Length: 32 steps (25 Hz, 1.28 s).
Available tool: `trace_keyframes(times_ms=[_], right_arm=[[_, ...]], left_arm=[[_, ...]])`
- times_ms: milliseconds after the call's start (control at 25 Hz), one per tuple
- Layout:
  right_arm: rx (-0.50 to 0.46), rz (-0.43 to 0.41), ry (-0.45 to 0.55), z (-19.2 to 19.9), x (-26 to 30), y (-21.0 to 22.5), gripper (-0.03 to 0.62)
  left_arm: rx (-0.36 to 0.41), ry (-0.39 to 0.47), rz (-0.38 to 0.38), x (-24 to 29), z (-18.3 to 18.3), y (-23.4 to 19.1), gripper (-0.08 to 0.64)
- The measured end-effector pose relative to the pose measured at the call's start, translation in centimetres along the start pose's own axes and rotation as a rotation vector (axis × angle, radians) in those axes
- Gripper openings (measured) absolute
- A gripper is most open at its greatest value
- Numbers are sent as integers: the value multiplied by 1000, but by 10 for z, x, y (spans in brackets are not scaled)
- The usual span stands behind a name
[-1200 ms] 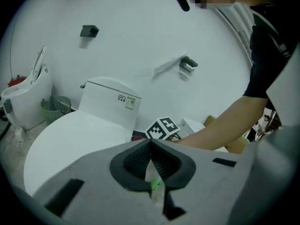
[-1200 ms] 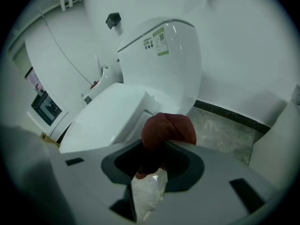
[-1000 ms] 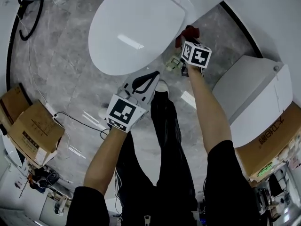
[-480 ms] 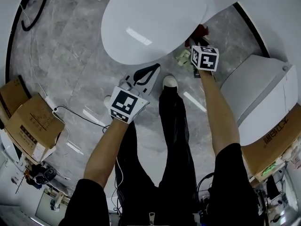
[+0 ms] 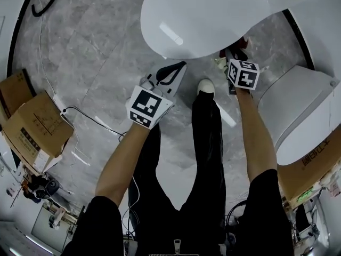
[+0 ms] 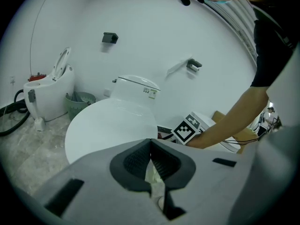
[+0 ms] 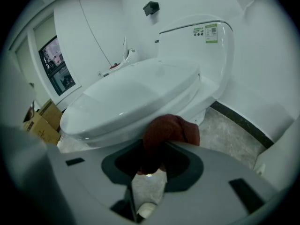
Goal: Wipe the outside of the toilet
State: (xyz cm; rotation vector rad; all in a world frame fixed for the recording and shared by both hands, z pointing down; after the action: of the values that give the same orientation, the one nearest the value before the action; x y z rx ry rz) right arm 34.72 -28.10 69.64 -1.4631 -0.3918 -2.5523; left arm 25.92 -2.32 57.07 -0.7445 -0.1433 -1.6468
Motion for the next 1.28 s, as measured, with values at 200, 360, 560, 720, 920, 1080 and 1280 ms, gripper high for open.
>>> trace_keyframes(times_ms=[200, 360, 560, 720, 920, 1080, 1280], right_arm=[[0, 10, 9, 21, -3, -46, 118], [45, 9, 13, 35, -2, -81, 118], [94, 8, 10, 46, 4, -125, 118], [131, 3, 4, 51, 12, -162, 118], [189, 28, -6, 51, 20, -196, 118], [185, 24, -16, 49, 27, -225, 119], [204, 12, -20, 41, 38, -259, 120]], left_arm=[[1, 5, 0, -24, 17, -16, 0], [-14, 7, -4, -45, 34, -28, 0], [-19, -3, -20, -78, 57, -49, 0], [-36, -18, -37, -100, 76, -71, 0], [-56, -12, -58, -125, 91, -99, 0], [-72, -6, -71, -144, 100, -119, 0], [-88, -17, -74, -160, 114, -139, 0]])
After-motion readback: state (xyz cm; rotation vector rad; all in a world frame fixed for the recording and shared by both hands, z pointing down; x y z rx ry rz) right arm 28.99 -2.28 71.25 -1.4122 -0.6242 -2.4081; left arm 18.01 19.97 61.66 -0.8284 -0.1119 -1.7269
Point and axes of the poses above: the fingertips, and each gripper's own axes: x forward along the fingers, y to its right, z out of its underside, the point moved 9 cm from there along -x, backward along the fingers, and after that the axes turned 5 degrees about -y, right-handed, at the moved point
